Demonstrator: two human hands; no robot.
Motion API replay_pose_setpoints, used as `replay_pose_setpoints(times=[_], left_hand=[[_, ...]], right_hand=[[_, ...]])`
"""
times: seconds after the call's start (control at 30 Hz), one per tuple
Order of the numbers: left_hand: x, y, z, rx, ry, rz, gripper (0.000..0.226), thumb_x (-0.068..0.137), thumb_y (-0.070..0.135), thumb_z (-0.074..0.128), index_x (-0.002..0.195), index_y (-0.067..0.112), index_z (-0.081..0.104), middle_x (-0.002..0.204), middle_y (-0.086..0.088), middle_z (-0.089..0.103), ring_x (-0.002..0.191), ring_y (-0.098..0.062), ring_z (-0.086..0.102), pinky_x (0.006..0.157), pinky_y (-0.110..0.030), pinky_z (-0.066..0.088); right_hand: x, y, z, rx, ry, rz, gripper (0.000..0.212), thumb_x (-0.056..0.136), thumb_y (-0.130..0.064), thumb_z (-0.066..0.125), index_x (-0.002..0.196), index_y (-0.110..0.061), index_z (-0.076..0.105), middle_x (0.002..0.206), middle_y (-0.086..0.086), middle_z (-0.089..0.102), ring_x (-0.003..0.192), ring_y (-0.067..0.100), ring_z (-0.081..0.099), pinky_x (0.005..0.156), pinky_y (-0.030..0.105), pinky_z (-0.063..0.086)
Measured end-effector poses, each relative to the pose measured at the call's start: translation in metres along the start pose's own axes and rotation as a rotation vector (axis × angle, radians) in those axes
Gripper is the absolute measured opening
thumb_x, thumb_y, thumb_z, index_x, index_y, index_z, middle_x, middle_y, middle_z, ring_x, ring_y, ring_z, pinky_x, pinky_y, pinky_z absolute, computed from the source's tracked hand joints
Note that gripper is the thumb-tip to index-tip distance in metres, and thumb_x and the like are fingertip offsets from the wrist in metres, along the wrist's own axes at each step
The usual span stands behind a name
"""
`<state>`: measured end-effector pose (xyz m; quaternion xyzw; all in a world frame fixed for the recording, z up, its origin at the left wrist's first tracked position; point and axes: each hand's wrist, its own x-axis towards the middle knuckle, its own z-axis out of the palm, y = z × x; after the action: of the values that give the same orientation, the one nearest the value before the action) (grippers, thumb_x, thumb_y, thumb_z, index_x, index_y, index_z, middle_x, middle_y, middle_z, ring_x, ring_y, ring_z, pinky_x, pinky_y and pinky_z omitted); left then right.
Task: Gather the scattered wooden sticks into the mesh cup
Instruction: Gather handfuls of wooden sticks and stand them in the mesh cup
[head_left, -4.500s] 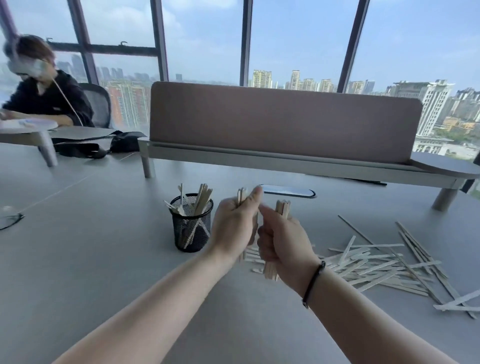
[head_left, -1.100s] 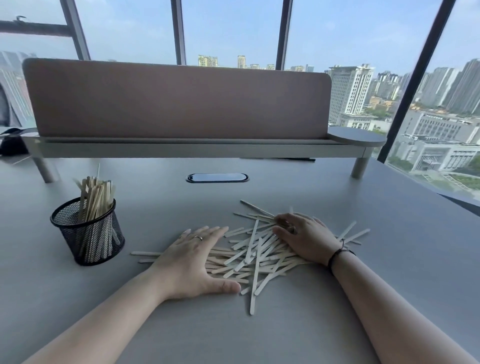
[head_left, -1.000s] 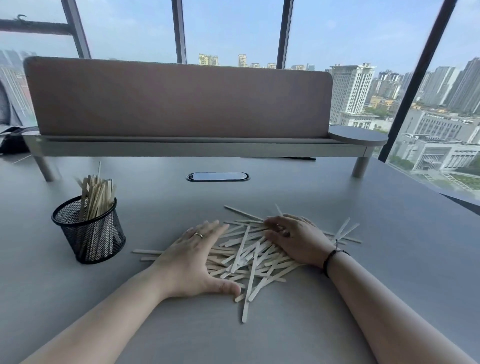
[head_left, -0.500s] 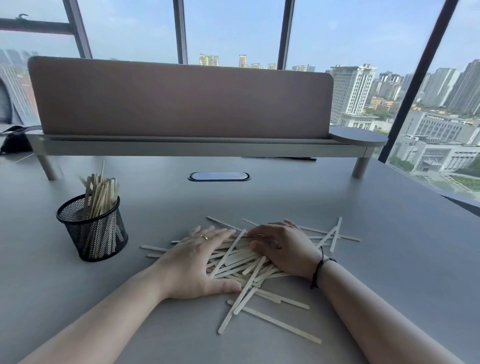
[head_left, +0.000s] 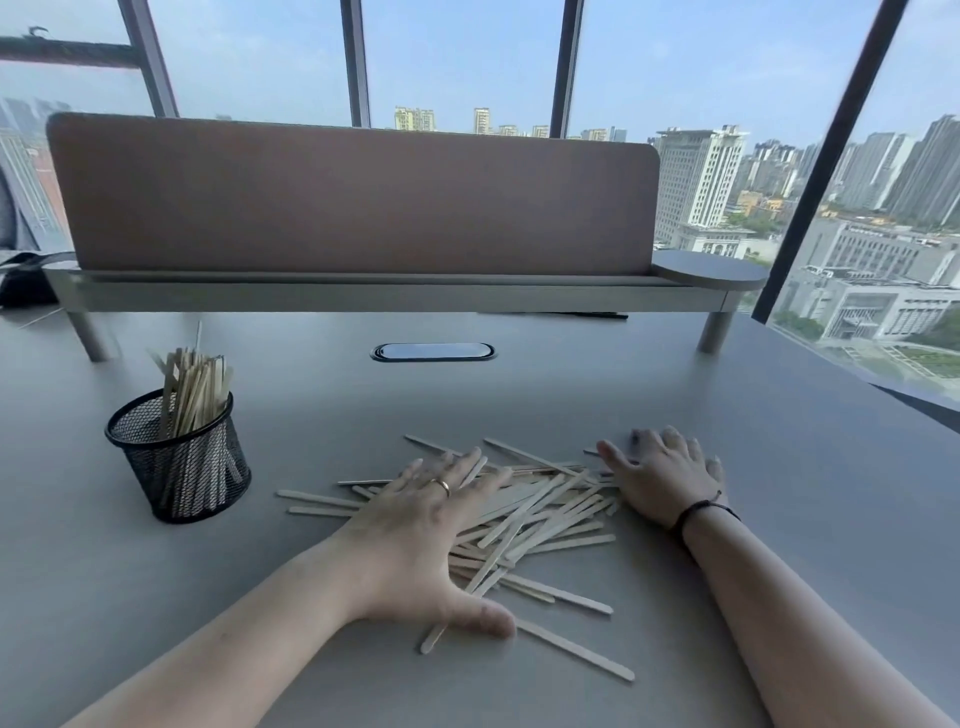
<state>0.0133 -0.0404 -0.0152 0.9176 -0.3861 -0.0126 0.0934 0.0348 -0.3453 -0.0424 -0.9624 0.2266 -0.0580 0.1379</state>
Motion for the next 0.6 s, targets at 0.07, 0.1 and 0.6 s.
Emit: replay_pose_setpoints(times=[0.07,0.1,0.6], left_hand=[[0.0,-0.005,0.0,-0.034,0.058,0.003,0.113,0.07,0.085,0.057,0.157,0.042,-0.001,0.162,0.021,-0.004,0.143,0.008,-0.007,0.115,-0.018,-0.01],[0.0,-0.009,0.001,-0.06,0.074,0.007,0.106,0.074,0.081,0.058,0.157,0.041,0.005,0.162,0.023,0.004,0.143,0.011,-0.001,0.114,-0.014,-0.005],[0.0,-0.022,0.008,-0.142,0.109,0.03,0.078,0.087,0.073,0.038,0.152,0.03,0.037,0.161,0.016,0.026,0.145,0.001,0.028,0.113,-0.007,0.014]], right_hand=[[0.0,-0.006,0.005,0.041,-0.017,-0.068,0.081,0.082,-0.082,0.025,0.142,-0.03,0.044,0.152,0.006,0.04,0.144,0.027,0.029,0.117,0.046,0.021],[-0.002,-0.012,0.005,0.086,-0.009,-0.103,0.078,0.085,-0.078,0.029,0.142,-0.028,0.045,0.151,0.006,0.043,0.143,0.026,0.032,0.117,0.044,0.024],[-0.033,-0.048,-0.001,0.339,-0.122,-0.586,0.068,0.068,-0.077,0.058,0.125,-0.04,0.059,0.125,-0.018,0.059,0.114,0.002,0.056,0.098,0.026,0.044]])
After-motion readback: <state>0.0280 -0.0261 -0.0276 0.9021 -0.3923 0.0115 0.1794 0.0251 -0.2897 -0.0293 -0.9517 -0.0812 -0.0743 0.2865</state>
